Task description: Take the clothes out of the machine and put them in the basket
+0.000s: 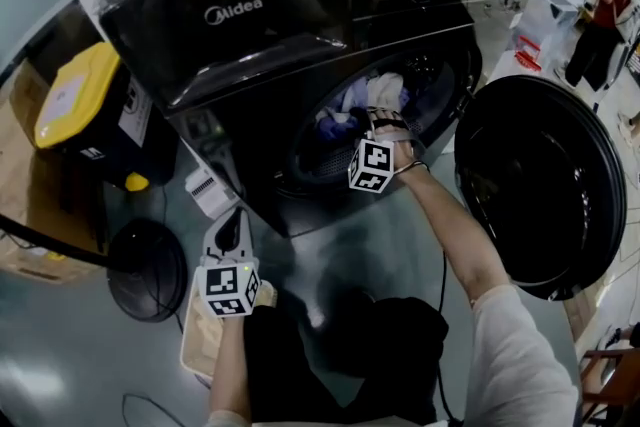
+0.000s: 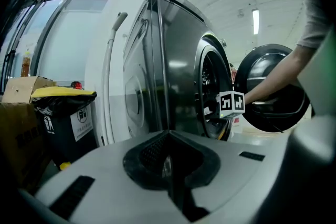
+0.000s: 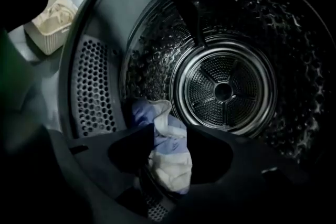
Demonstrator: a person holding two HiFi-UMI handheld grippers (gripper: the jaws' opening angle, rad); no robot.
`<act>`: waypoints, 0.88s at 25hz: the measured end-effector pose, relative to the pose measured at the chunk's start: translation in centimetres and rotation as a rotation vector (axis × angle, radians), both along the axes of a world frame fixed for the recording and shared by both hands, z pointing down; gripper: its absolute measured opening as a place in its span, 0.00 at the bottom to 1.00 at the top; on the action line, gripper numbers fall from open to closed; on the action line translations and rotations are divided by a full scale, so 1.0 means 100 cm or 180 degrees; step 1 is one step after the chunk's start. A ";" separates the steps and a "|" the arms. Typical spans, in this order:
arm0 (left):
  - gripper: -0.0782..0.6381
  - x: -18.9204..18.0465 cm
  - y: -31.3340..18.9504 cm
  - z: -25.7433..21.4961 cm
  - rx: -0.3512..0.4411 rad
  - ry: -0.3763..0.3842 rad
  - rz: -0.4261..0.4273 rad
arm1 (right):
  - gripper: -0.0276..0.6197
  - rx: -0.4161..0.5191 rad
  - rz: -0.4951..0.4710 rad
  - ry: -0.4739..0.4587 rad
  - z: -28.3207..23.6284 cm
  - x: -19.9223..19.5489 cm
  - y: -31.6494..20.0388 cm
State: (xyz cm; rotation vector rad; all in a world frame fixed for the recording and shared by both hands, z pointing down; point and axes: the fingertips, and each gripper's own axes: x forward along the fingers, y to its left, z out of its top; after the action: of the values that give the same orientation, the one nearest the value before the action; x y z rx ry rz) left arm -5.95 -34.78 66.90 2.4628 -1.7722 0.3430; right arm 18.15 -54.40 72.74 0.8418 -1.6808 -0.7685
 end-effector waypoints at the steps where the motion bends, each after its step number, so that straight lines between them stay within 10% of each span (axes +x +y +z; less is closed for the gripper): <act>1: 0.13 -0.002 0.000 0.001 -0.0002 -0.0006 -0.0013 | 0.34 0.0006 -0.0024 0.0069 0.003 -0.001 -0.005; 22: 0.13 -0.025 -0.004 0.002 0.0036 -0.0103 -0.0220 | 0.29 -0.0648 0.0033 0.0404 0.047 -0.010 -0.055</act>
State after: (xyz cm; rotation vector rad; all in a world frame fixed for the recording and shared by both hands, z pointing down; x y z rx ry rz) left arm -8.46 -35.17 67.12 2.4099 -1.8717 0.3703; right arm 17.11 -59.93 77.44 0.6464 -1.6092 -0.6183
